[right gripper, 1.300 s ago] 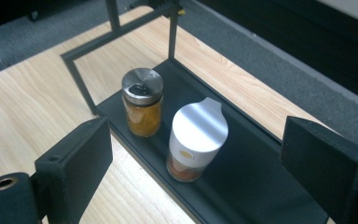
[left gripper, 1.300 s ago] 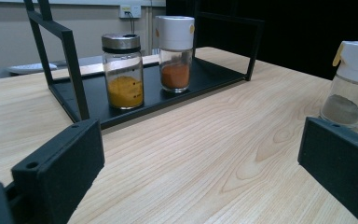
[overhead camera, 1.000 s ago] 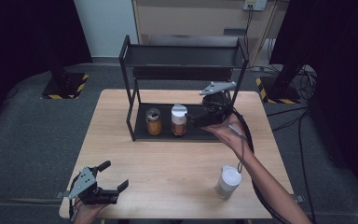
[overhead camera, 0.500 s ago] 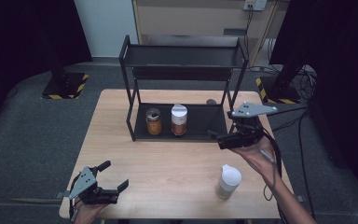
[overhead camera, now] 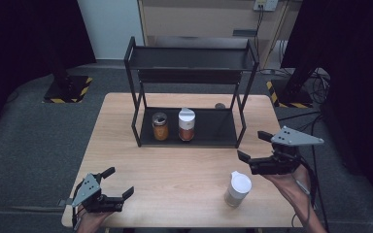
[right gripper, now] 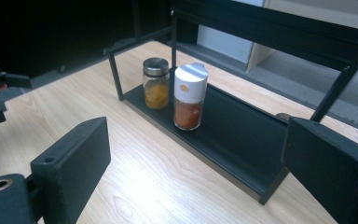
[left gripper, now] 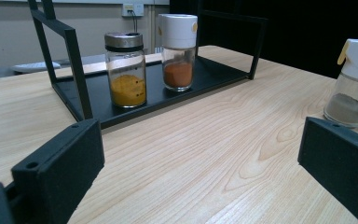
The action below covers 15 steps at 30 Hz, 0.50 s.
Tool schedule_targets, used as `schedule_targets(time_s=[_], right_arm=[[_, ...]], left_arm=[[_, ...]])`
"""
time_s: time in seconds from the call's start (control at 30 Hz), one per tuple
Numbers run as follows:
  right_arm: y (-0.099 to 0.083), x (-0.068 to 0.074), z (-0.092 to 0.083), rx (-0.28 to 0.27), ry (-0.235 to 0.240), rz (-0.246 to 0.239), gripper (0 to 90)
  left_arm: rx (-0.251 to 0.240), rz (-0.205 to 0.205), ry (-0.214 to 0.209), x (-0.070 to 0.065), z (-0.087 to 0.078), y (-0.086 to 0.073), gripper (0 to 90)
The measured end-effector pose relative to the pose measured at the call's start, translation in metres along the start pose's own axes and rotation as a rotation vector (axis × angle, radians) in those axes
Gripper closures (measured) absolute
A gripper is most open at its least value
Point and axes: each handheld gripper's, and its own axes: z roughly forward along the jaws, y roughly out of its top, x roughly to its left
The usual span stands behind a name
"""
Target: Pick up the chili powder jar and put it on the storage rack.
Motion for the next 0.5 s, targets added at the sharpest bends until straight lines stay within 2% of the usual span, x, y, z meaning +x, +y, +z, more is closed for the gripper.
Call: schedule_targets(time_s=[0.3, 0.5], right_arm=[[-0.043, 0.002, -0.023, -0.044, -0.082, 0.037, 8.2], [-0.075, 0.001, -0.032, -0.077, -0.111, 0.078, 8.4]], left_arm=[[0.004, 0.003, 0.001, 0.000, 0.000, 0.000, 0.0], [0.004, 0.003, 0.003, -0.001, 0.000, 0.001, 0.0]])
